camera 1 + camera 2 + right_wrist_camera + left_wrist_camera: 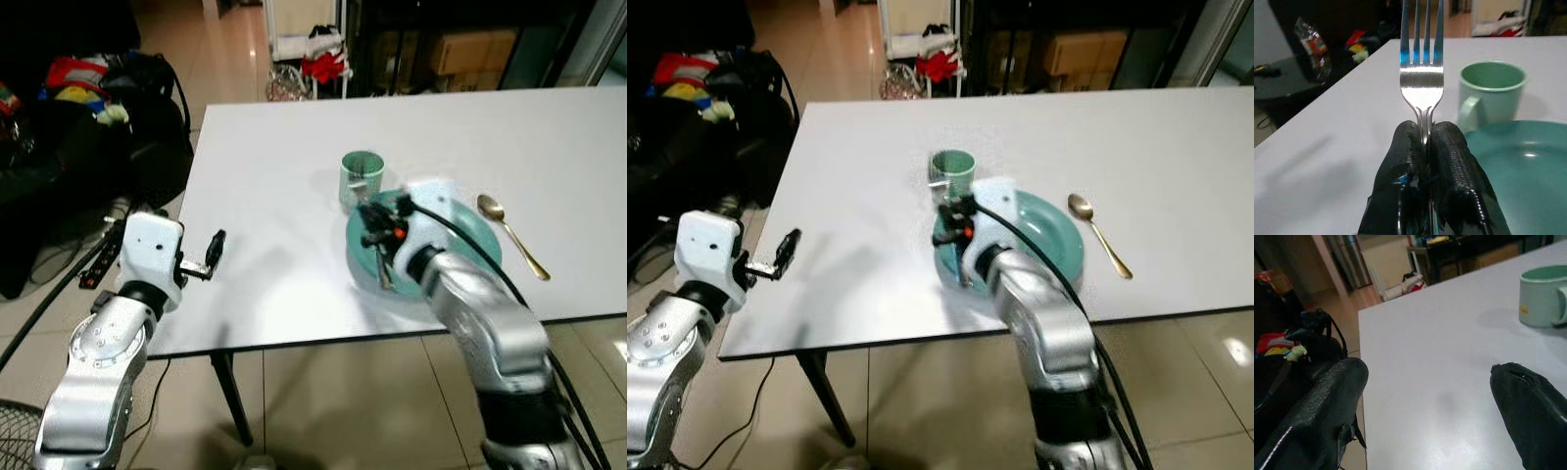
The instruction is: Setting the table
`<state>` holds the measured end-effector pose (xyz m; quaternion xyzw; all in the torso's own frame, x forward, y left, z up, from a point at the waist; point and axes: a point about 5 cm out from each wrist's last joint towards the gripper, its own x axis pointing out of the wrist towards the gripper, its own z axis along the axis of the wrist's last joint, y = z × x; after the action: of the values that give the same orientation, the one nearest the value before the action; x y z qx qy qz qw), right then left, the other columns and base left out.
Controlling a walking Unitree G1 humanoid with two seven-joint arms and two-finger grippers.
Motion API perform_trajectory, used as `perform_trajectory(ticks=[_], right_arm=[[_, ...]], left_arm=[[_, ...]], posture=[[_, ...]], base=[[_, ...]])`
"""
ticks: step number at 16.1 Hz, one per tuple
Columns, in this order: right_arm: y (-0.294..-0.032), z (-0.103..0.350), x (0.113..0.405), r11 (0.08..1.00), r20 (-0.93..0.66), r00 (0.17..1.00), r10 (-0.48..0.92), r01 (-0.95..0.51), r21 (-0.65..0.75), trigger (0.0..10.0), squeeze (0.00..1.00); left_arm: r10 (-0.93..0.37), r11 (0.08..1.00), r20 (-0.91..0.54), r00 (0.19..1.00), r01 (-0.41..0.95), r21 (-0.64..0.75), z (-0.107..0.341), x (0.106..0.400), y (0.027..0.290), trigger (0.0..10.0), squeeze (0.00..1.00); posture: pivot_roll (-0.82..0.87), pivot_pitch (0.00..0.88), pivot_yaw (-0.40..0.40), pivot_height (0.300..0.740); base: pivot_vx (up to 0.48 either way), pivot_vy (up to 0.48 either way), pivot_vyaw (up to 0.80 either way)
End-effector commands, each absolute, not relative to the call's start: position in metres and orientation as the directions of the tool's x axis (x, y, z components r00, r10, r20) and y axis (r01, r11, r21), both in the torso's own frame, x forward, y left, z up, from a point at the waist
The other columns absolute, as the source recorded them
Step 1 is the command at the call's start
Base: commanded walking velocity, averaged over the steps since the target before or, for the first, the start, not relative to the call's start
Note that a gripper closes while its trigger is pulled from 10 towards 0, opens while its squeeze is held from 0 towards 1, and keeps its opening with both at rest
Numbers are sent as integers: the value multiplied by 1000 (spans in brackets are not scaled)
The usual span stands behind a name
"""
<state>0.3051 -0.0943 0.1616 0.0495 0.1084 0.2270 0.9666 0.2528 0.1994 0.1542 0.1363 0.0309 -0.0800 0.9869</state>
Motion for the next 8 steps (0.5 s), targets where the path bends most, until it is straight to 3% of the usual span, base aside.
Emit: perform_trajectory(ticks=[1, 3, 8], right_arm=[[-88, 158, 309, 883, -227, 854, 467, -438, 168, 10000, 0], [-73, 147, 323, 885, -338, 822, 459, -386, 262, 10000, 0], [-44, 133, 327, 825, -395, 730, 557, -433, 363, 10000, 0]], left_arm=[[-172, 942, -102, 980, 194, 275, 155, 253, 199, 10000, 0], [-270, 916, -173, 947, 308, 257, 153, 245, 198, 10000, 0], [-305, 898, -229, 924, 359, 255, 149, 237, 201, 10000, 0]], posture=[[105, 0, 53, 740], [120, 0, 39, 740], [133, 0, 22, 740]], base=[[0, 0, 0], [0, 0, 0], [0, 0, 0]])
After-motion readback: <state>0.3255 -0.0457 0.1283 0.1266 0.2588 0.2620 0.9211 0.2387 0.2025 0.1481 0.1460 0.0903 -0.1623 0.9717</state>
